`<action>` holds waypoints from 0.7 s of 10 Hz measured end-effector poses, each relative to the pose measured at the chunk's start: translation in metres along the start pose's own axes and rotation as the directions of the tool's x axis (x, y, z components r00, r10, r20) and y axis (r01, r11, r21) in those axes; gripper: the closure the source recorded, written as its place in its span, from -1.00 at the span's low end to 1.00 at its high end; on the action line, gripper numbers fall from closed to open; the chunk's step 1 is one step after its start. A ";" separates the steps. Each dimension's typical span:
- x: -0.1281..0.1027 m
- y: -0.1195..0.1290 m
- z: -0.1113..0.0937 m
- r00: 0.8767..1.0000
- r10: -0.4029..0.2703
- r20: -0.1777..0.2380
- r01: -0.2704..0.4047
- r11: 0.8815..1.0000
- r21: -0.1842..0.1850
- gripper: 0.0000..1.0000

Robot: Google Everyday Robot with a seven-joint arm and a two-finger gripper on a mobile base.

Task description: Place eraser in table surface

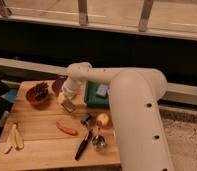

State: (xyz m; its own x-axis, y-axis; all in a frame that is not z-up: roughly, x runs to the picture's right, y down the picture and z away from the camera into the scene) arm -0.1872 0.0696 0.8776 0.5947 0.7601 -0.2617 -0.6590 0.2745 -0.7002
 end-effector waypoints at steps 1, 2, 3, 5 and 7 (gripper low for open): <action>0.005 0.000 0.012 1.000 0.010 -0.028 -0.010 1.000 -0.009 0.93; 0.011 0.001 0.029 0.996 0.024 -0.085 -0.024 1.000 -0.002 0.71; 0.014 0.007 0.044 0.992 0.026 -0.122 -0.028 1.000 -0.008 0.52; 0.015 0.007 0.051 0.989 0.042 -0.139 -0.043 0.999 -0.004 0.11; 0.013 0.008 0.043 0.989 0.044 -0.141 -0.041 0.999 0.021 -0.33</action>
State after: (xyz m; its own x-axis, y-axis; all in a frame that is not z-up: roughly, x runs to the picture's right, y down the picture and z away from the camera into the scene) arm -0.2043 0.1071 0.8977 0.6242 0.6807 -0.3834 -0.6925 0.2549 -0.6749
